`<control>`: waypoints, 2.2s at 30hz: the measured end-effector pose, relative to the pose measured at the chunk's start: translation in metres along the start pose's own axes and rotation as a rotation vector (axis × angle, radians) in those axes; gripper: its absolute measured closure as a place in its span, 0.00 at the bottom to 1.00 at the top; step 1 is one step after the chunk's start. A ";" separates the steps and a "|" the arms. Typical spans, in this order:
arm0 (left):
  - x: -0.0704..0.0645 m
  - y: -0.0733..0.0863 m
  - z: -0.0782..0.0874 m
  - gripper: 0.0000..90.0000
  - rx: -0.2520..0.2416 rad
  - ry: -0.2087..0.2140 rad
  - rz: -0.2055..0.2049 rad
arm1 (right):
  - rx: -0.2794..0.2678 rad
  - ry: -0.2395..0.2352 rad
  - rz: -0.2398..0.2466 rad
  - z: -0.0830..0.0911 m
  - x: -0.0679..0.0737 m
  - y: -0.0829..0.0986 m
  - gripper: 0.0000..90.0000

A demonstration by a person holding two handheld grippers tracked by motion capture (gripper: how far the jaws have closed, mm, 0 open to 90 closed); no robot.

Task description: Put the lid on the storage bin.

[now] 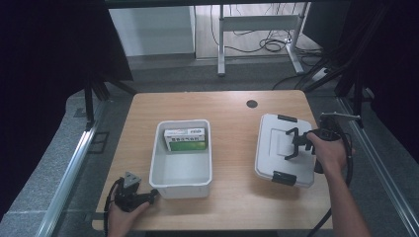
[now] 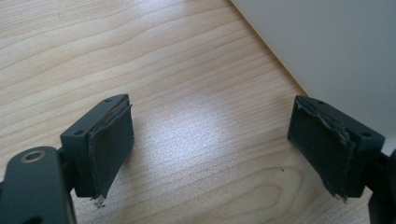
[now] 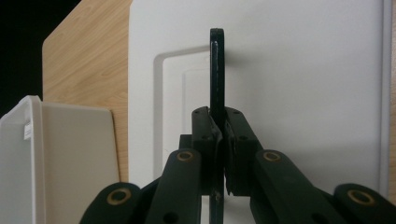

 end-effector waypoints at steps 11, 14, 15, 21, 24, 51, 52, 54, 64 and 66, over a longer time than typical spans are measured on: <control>0.000 0.000 0.000 0.16 0.000 0.000 0.000 | -0.003 -0.029 0.020 0.006 0.007 0.004 0.94; 0.000 0.000 0.000 0.16 0.000 0.000 0.000 | 0.000 -0.040 0.021 0.007 0.008 0.006 0.94; 0.000 0.000 0.000 0.16 0.000 0.000 0.000 | -0.001 -0.042 0.027 0.008 0.009 0.006 0.94; 0.000 0.000 0.000 0.16 0.000 0.000 0.000 | -0.001 -0.069 0.030 0.011 0.014 0.009 0.94; 0.000 0.000 0.000 0.16 0.000 0.001 0.000 | 0.002 -0.078 0.037 0.012 0.017 0.010 0.94; -0.001 0.000 0.000 0.16 0.001 0.002 -0.002 | 0.038 -0.157 0.149 0.007 0.057 0.026 0.94; -0.001 0.000 0.000 0.16 0.001 0.003 -0.002 | 0.039 -0.160 0.152 0.007 0.059 0.027 0.94; -0.001 0.000 0.000 0.16 0.001 0.003 -0.002 | 0.045 -0.163 0.163 0.005 0.063 0.028 0.94; -0.001 0.000 0.001 0.16 0.001 0.003 -0.006 | 0.062 -0.184 0.184 0.001 0.081 0.033 0.94; -0.001 0.000 0.001 0.16 0.001 0.003 -0.006 | 0.065 -0.182 0.189 0.001 0.084 0.033 0.94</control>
Point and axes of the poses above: each handheld gripper's, and its own axes: z roughly backward along the jaws, y roughly out of its underside, x roughly to its left, the point moved 5 cm from there along -z, roughly forward along the jaws, and after that the axes turned 5 degrees about -y, right-handed, at the moved point
